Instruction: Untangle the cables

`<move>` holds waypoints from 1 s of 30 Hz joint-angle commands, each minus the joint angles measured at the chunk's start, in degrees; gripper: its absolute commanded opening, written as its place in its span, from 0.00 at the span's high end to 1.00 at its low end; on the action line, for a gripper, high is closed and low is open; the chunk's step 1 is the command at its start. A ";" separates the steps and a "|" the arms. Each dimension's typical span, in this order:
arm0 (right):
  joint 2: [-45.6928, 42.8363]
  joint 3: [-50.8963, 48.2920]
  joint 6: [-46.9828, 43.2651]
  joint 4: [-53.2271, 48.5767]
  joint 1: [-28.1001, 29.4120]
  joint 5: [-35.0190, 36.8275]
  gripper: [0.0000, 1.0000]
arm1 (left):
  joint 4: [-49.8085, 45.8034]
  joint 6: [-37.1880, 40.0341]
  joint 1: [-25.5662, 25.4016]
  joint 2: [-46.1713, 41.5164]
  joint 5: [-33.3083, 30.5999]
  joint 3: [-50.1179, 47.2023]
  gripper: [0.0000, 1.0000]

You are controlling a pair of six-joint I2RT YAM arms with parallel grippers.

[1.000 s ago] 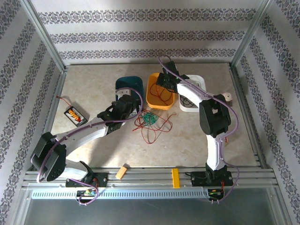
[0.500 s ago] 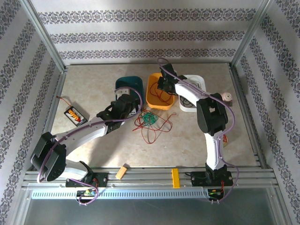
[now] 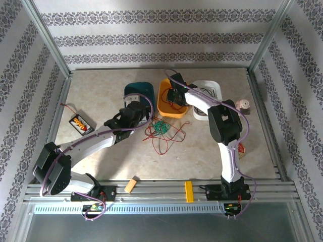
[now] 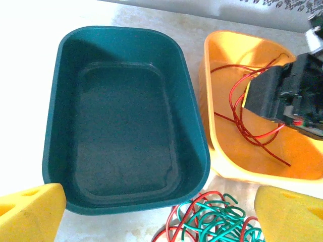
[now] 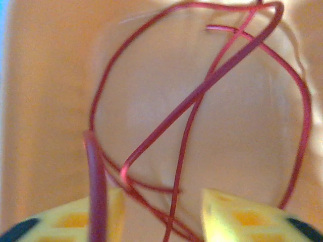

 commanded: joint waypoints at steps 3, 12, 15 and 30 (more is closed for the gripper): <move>-11.24 -2.92 -3.91 1.62 0.78 4.48 0.41 | -0.22 -0.49 0.62 0.22 1.31 1.33 0.04; -20.35 -8.31 -6.37 3.41 1.11 6.66 0.41 | -0.58 0.19 0.58 -0.29 1.32 1.30 0.04; -23.93 -11.79 -8.18 3.68 1.83 4.07 0.49 | -1.01 0.43 0.63 -0.03 1.58 1.60 0.04; -33.35 -35.44 -16.43 1.06 14.56 -21.29 0.52 | -7.79 -7.88 3.75 7.07 6.13 4.17 0.08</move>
